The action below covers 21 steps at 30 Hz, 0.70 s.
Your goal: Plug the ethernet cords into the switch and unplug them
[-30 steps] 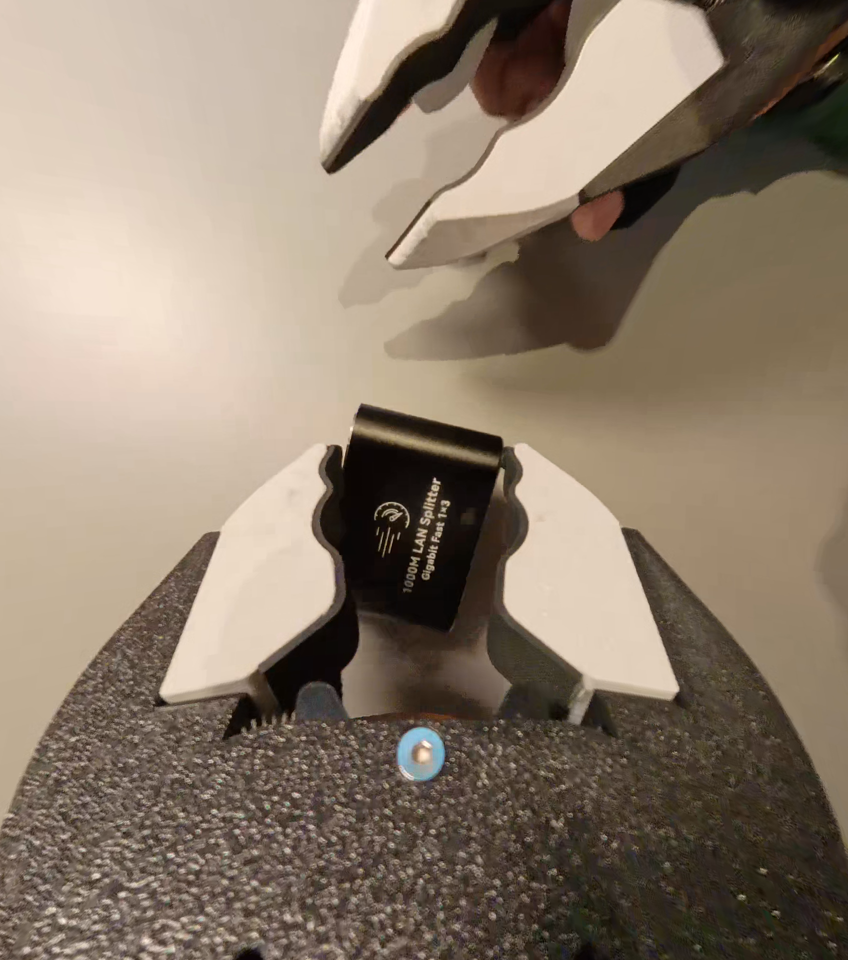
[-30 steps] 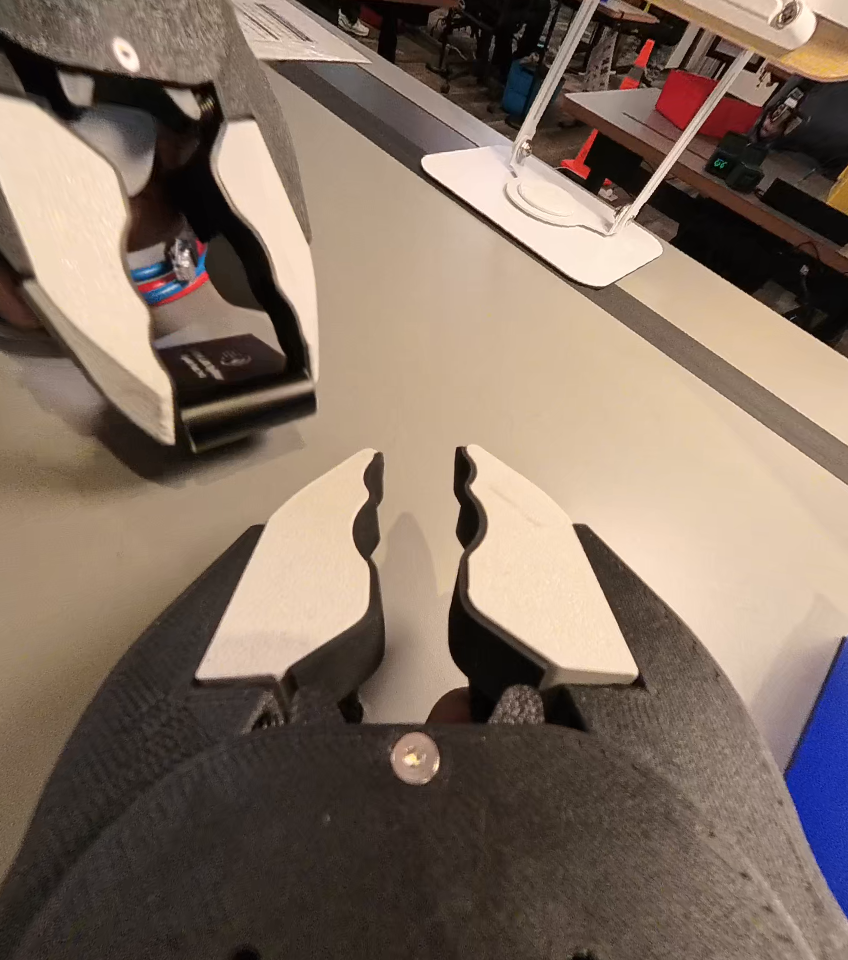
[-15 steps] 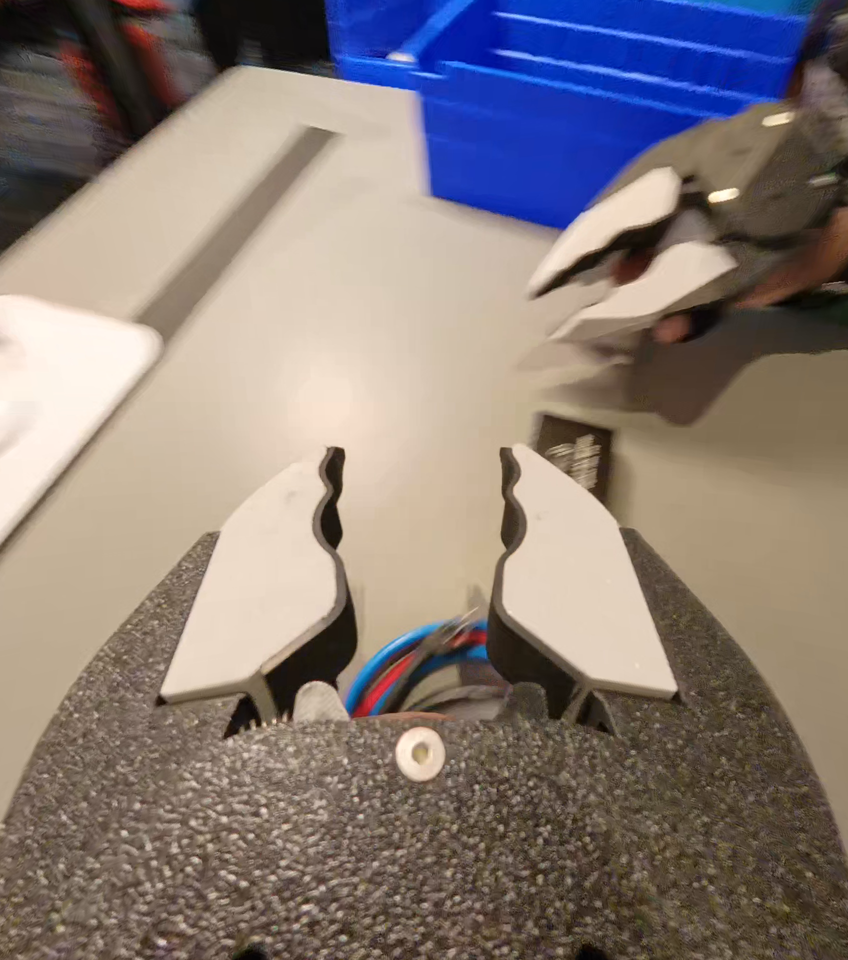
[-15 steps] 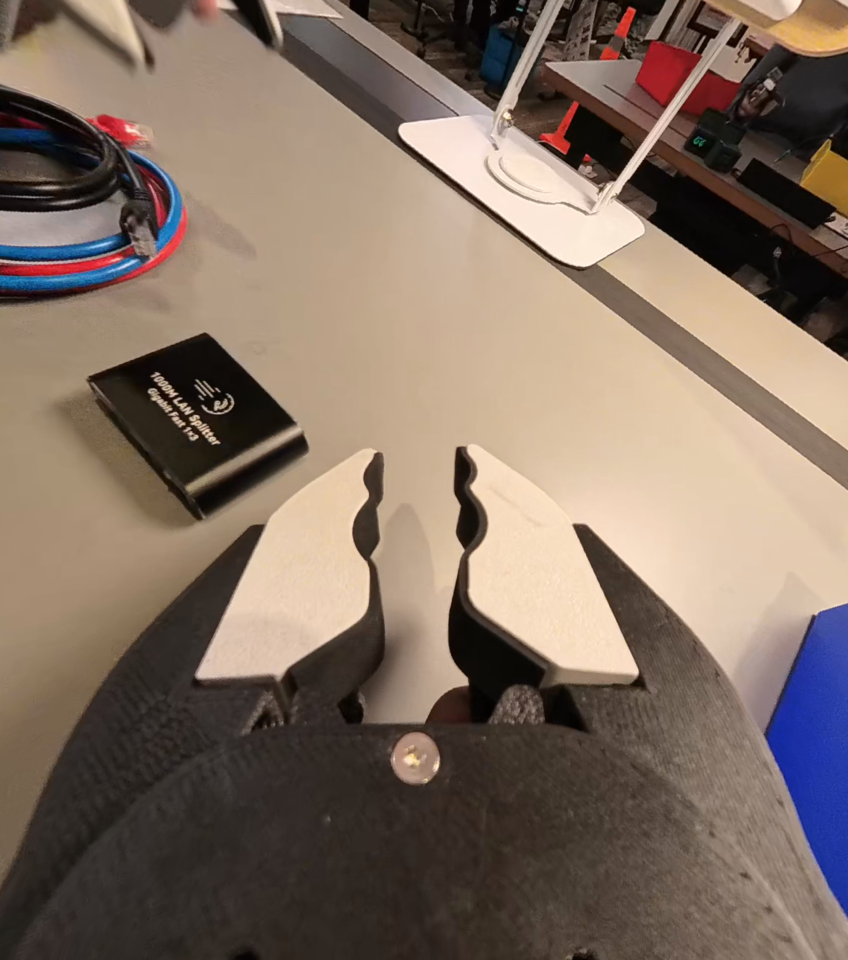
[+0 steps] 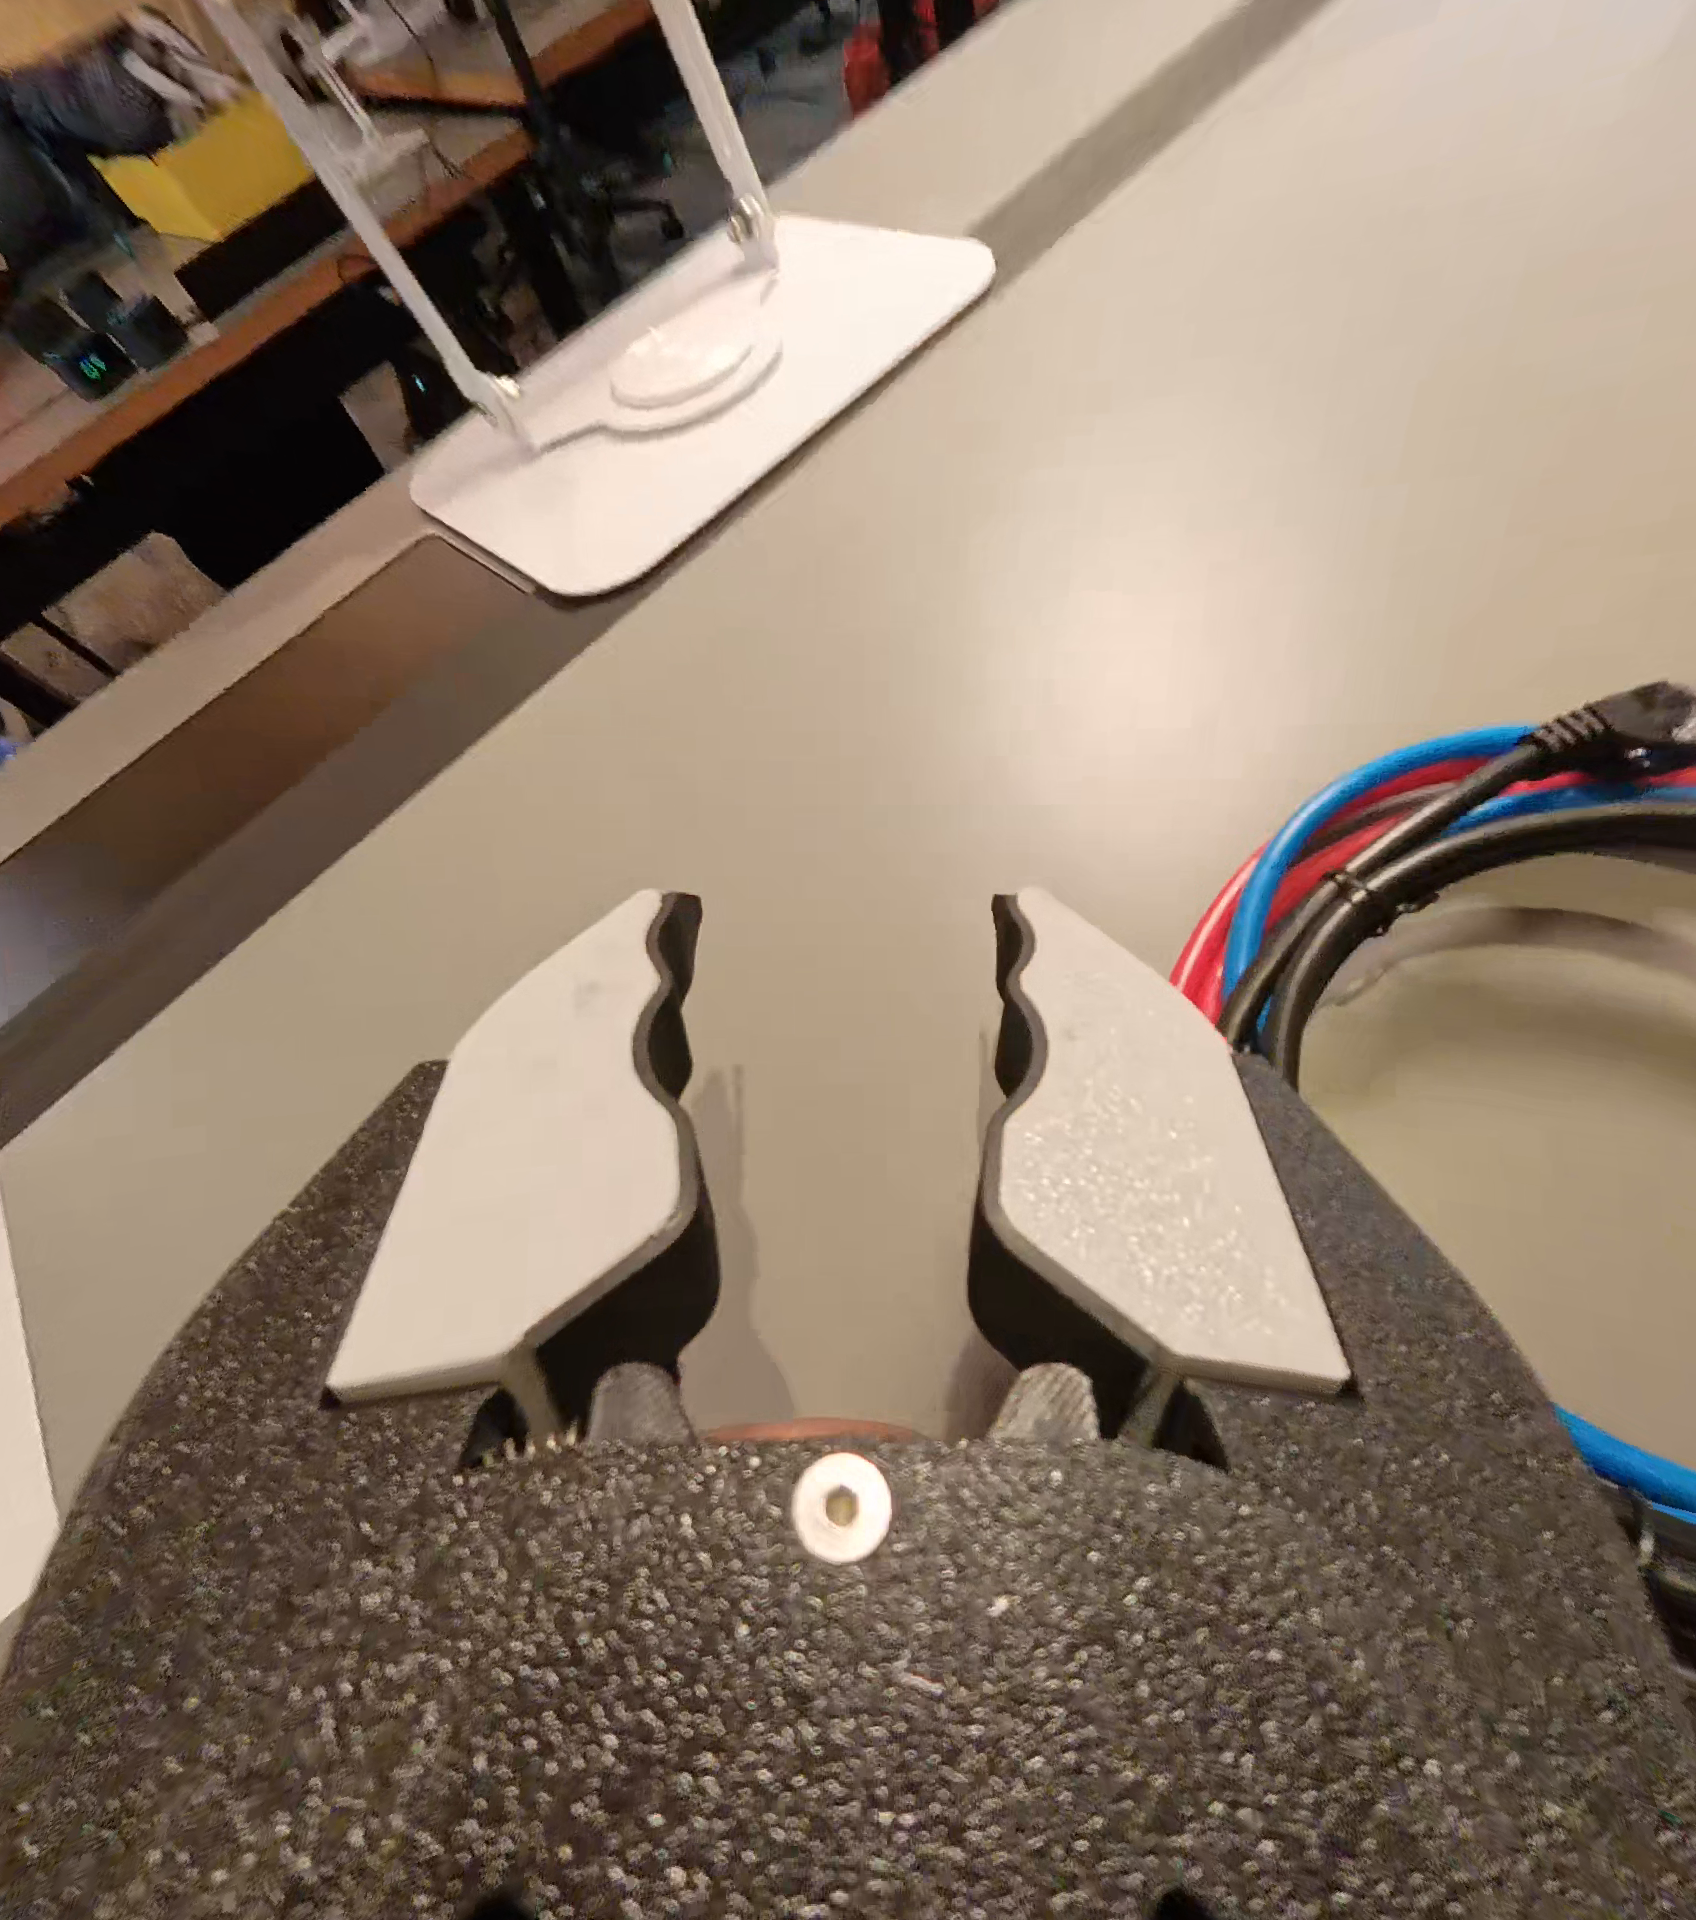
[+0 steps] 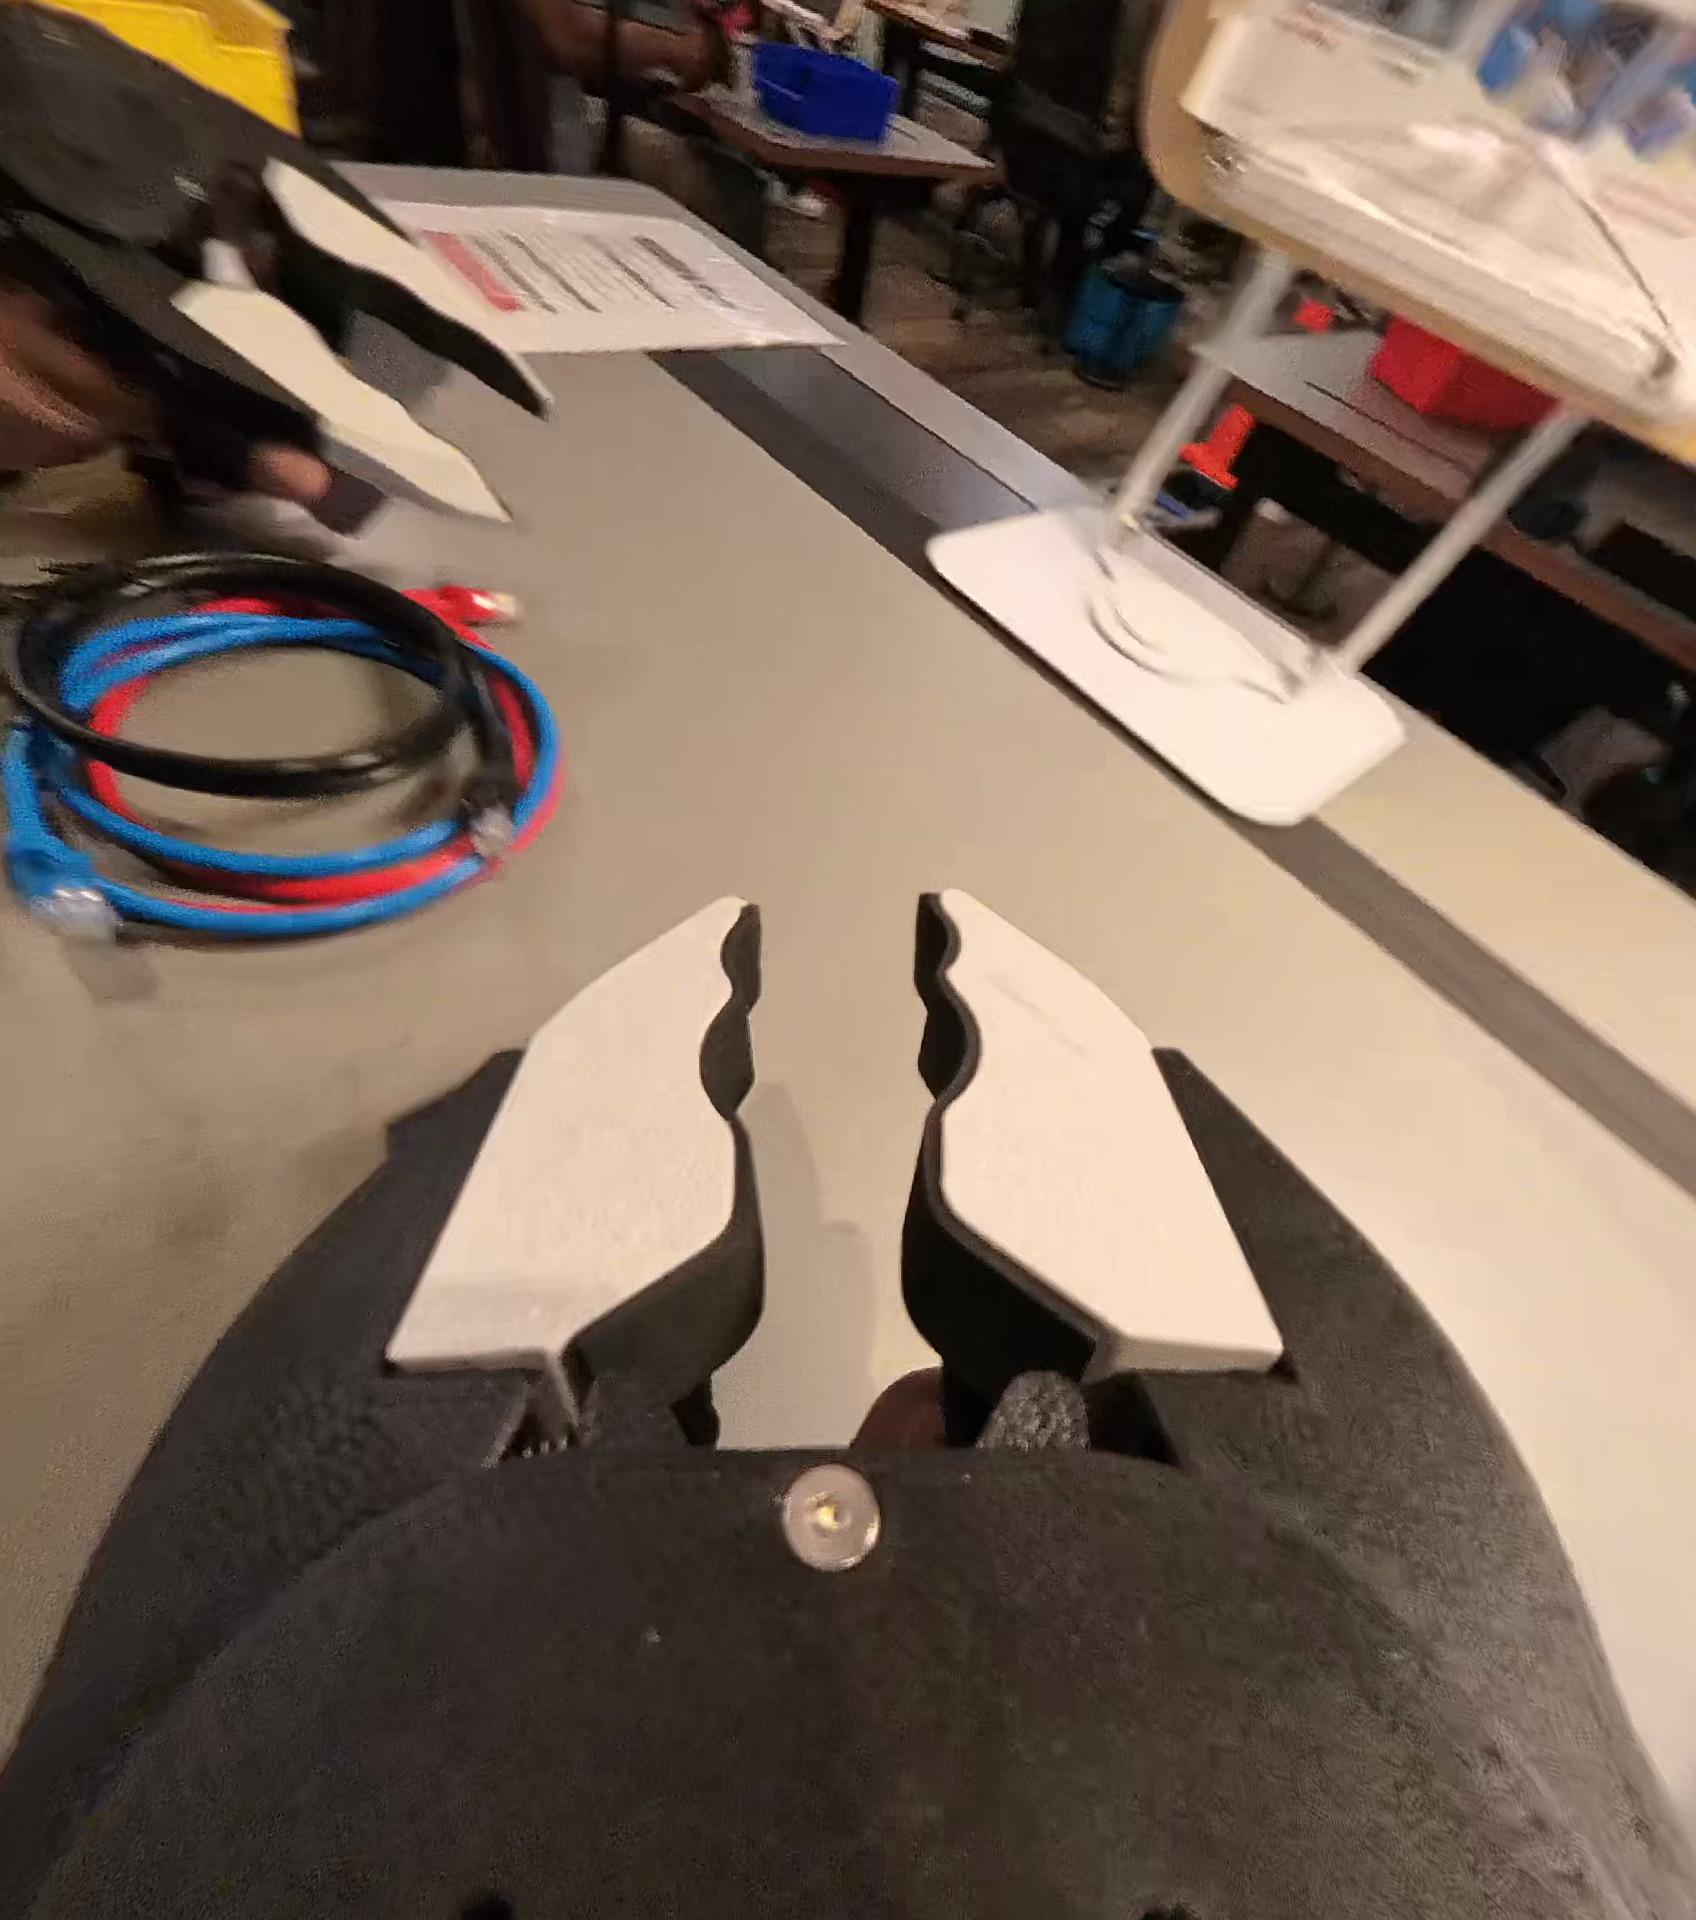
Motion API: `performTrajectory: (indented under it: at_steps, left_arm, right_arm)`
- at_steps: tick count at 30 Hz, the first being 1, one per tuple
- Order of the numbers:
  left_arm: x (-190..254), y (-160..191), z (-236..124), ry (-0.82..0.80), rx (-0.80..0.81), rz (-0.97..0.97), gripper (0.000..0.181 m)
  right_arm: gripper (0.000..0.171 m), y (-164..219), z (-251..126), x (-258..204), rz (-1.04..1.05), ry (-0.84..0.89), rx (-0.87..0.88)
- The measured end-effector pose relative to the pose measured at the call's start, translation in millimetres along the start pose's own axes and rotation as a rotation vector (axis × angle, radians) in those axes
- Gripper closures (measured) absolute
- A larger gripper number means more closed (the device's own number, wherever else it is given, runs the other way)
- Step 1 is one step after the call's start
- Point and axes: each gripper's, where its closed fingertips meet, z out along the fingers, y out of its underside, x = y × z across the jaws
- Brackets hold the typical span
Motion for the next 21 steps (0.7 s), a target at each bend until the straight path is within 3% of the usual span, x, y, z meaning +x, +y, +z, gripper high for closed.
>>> performTrajectory:
  at_steps: [3,5,7,10,14,21]
  left_arm:
    - [9.6,2.4,4.5,0.008,-0.038,0.029,0.124]
    - [13.0,0.3,3.5,0.008,-0.027,0.032,0.124]
    - [13.7,-1.8,1.2,0.007,-0.012,0.02,0.124]
    - [12.6,-5.3,-2.3,0.009,0.014,-0.015,0.127]
    - [13.0,-5.6,-2.5,0.029,0.015,-0.033,0.129]
    - [15.8,-5.6,-1.8,0.037,0.01,-0.027,0.129]
  right_arm:
    - [0.137,-23.8,30.5,-36.2,-0.132,-0.136,-0.023]
    - [0.121,-19.1,52.7,-56.6,-0.202,-0.21,-0.093]
    - [0.118,-11.3,68.6,-70.7,-0.246,-0.252,-0.141]
    - [0.123,-2.3,82.0,-88.8,-0.224,-0.331,-0.198]
    - [0.144,12.0,89.3,-105.6,-0.174,-0.429,-0.322]
    - [0.156,28.4,97.6,-104.4,-0.196,-0.382,-0.421]
